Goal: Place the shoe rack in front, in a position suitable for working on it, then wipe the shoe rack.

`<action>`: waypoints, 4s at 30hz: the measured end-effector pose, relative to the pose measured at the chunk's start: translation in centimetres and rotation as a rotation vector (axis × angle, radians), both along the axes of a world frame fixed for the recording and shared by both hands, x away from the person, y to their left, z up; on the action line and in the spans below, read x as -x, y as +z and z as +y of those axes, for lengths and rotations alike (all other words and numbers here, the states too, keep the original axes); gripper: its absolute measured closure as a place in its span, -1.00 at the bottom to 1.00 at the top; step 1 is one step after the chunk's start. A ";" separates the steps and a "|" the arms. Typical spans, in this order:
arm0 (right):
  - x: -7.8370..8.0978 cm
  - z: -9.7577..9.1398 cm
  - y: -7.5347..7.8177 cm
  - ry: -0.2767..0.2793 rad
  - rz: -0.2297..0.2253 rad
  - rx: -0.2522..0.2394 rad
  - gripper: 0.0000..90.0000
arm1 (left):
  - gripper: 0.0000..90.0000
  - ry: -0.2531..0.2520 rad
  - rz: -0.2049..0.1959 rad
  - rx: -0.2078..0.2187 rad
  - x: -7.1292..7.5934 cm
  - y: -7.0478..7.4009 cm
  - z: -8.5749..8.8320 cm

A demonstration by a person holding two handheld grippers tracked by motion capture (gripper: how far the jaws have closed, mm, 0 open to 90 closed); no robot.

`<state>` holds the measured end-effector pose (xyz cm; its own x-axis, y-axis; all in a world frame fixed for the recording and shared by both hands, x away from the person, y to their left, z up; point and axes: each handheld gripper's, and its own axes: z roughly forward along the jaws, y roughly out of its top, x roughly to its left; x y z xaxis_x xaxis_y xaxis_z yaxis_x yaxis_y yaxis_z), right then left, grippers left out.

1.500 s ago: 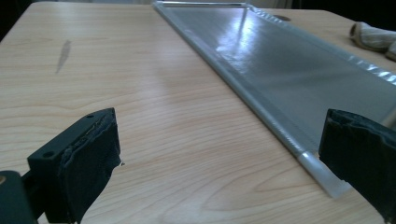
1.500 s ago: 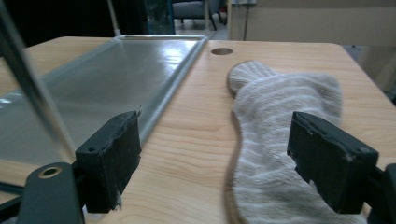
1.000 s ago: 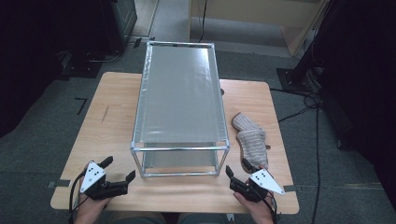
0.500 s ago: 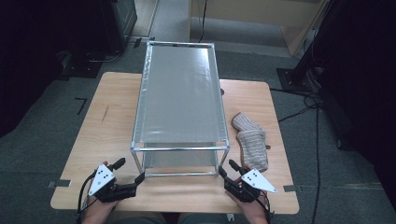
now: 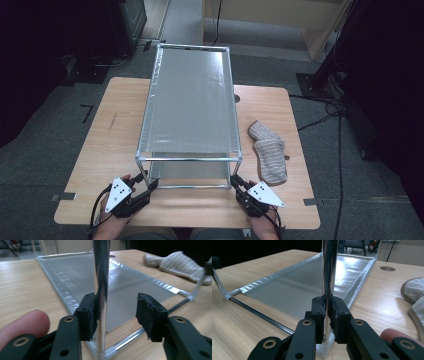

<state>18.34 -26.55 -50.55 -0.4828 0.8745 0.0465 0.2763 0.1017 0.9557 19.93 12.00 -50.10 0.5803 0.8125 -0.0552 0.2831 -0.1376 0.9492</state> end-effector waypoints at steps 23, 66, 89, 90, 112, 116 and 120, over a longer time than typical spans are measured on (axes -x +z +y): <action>-1.0 4.4 0.0 0.032 -0.002 0.010 0.83 | 0.78 0.007 0.023 0.031 0.9 -0.2 5.3; -12.0 -9.8 -1.5 -0.606 0.390 0.159 -0.09 | 0.53 -0.294 0.022 0.063 2.6 -0.6 -0.2; -5.9 -6.9 8.4 -0.374 0.024 -0.143 0.52 | 0.70 -0.249 0.015 0.016 2.2 -0.9 -1.6; -5.6 -6.4 9.1 -0.360 0.002 -0.147 0.51 | 0.70 -0.252 0.014 0.011 2.1 -0.9 -1.7; -2.7 6.2 12.8 0.012 -0.160 -0.032 0.34 | 0.78 -0.262 0.040 0.018 1.4 -1.2 -2.4; -1.8 8.5 12.8 0.101 -0.153 -0.033 0.30 | 0.79 -0.266 0.041 0.012 1.3 -1.2 -2.4; -0.7 10.6 12.7 0.176 -0.159 -0.009 0.25 | 0.78 -0.265 0.044 0.015 1.4 -1.2 -2.4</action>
<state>19.00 -15.91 -37.82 -0.6295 0.7762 -0.0349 0.1014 0.1266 0.9868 18.56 9.55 -51.30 0.7694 0.6315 -0.0960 0.2797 -0.1979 0.9395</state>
